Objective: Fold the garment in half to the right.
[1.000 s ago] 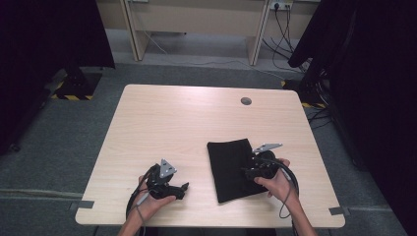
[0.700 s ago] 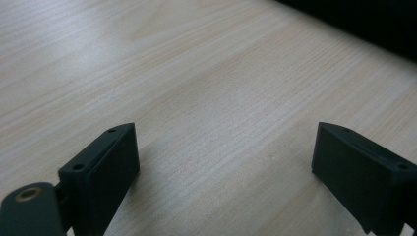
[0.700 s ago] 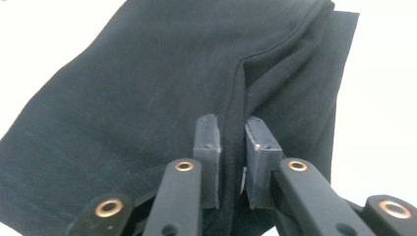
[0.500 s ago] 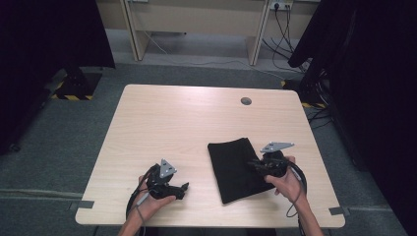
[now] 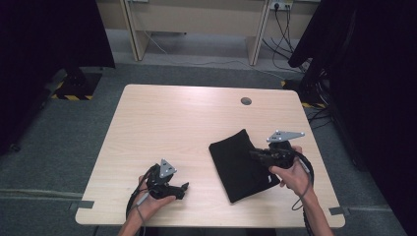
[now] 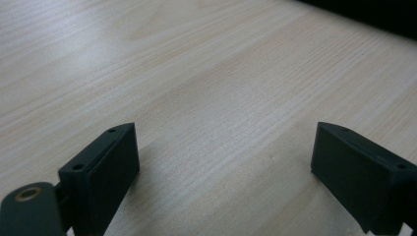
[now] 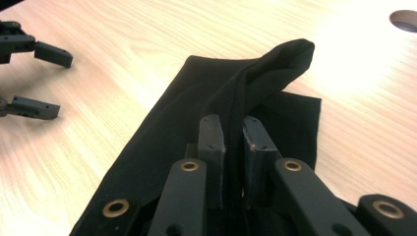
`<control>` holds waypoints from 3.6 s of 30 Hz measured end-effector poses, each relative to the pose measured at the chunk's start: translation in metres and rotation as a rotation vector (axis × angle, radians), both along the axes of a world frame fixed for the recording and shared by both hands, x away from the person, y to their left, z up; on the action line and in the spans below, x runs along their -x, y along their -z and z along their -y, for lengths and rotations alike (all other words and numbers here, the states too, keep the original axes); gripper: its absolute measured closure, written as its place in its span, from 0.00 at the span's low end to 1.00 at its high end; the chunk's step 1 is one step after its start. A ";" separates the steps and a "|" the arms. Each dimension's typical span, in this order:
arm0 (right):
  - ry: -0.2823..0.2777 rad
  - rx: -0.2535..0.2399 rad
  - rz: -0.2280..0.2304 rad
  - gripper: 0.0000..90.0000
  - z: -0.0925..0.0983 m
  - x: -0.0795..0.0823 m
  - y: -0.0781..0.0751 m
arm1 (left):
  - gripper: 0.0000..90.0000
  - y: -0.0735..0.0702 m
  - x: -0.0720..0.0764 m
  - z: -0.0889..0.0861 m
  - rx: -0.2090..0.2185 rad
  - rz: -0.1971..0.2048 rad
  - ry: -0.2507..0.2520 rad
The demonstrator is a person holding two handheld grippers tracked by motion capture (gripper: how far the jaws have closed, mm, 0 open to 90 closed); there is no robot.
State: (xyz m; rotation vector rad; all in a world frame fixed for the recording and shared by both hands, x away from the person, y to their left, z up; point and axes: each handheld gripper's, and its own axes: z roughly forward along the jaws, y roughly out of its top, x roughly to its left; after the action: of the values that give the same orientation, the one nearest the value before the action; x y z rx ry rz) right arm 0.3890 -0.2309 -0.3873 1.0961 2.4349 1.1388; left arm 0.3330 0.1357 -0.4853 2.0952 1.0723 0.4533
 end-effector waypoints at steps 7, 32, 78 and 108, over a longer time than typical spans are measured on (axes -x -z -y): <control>0.071 0.058 -0.100 0.88 0.030 -0.022 0.056 | 0.11 0.000 0.000 0.000 0.000 0.000 -0.001; -0.092 0.100 -0.001 0.54 0.004 -0.010 0.043 | 0.11 0.000 0.003 -0.011 0.003 0.000 -0.021; 0.239 0.181 -0.042 0.39 -0.092 -0.035 0.076 | 0.10 0.001 0.002 -0.033 -0.001 -0.003 -0.081; 0.122 0.092 -0.057 0.29 -0.090 -0.051 0.072 | 0.06 0.001 0.001 -0.033 -0.005 -0.010 -0.087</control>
State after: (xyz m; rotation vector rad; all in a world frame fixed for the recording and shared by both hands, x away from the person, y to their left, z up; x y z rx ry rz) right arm 0.4396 -0.1406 -0.4589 1.2447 2.3991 0.9617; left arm 0.3321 0.1687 -0.4861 2.0628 1.1721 0.4886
